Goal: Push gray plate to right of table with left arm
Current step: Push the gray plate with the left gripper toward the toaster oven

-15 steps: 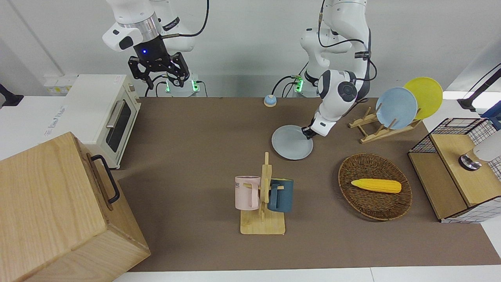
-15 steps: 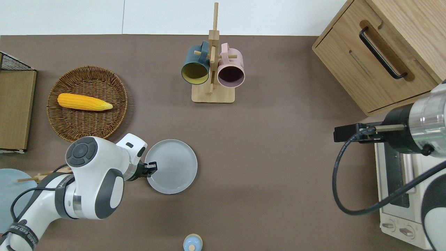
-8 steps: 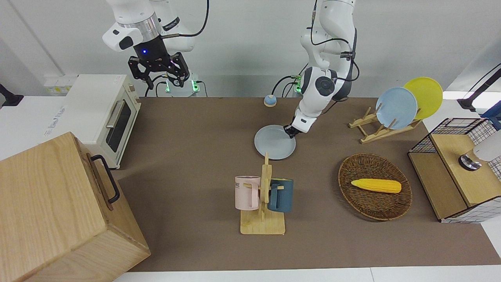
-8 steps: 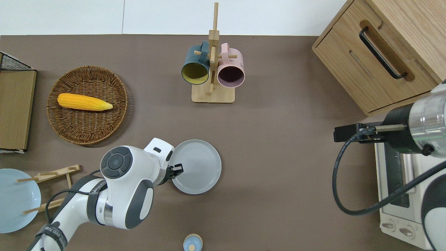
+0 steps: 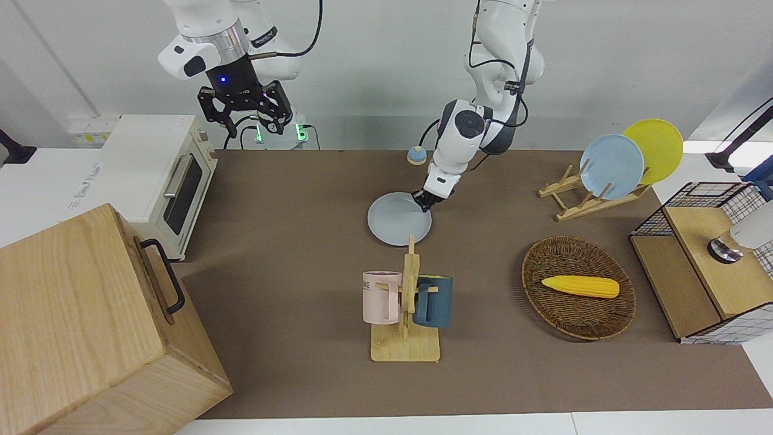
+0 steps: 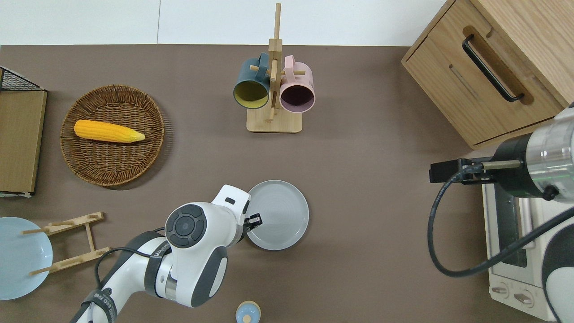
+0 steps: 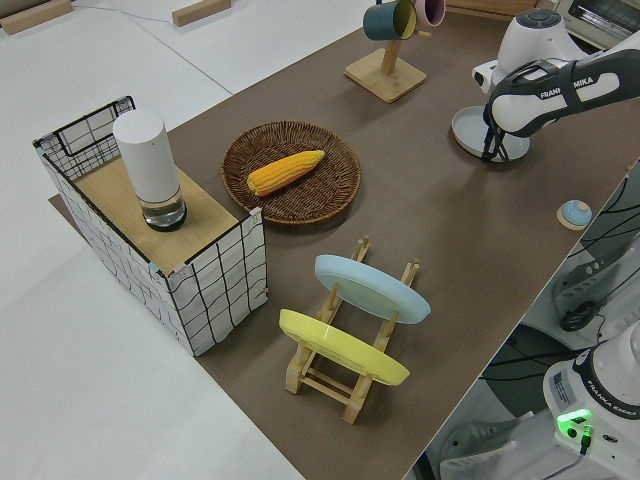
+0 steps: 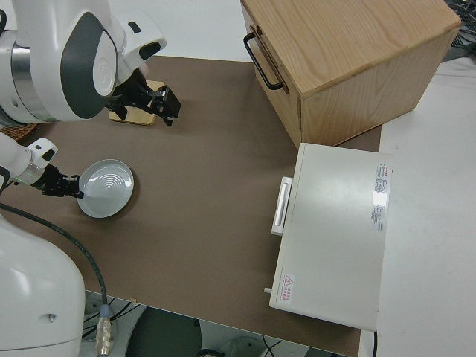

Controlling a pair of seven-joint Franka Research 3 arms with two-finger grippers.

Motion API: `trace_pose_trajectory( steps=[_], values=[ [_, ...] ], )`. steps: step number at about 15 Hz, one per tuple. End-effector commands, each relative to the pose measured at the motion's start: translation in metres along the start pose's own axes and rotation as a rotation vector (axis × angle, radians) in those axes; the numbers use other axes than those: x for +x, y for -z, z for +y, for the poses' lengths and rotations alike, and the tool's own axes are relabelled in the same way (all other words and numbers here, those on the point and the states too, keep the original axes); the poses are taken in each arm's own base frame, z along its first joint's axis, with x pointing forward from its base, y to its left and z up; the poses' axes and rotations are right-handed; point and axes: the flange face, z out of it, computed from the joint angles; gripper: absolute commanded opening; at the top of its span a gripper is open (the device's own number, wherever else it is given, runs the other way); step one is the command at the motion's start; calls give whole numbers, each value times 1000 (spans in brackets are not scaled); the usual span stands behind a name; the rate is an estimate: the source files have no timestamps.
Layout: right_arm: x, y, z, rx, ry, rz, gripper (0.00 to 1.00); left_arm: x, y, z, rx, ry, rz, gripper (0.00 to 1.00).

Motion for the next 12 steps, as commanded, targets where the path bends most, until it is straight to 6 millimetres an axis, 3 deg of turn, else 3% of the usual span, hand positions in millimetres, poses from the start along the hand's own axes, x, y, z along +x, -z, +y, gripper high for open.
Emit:
trace_pose_trajectory(
  steps=[1,7,12],
  values=[
    [1,3,0,18,-3,0,996,-13,-16,18,-13,27,-3,0],
    [1,3,0,18,-3,0,996,-32,-13,45,-44,57,10,0],
    [1,3,0,18,-3,0,996,-46,-12,81,-80,63,9,0]
  ],
)
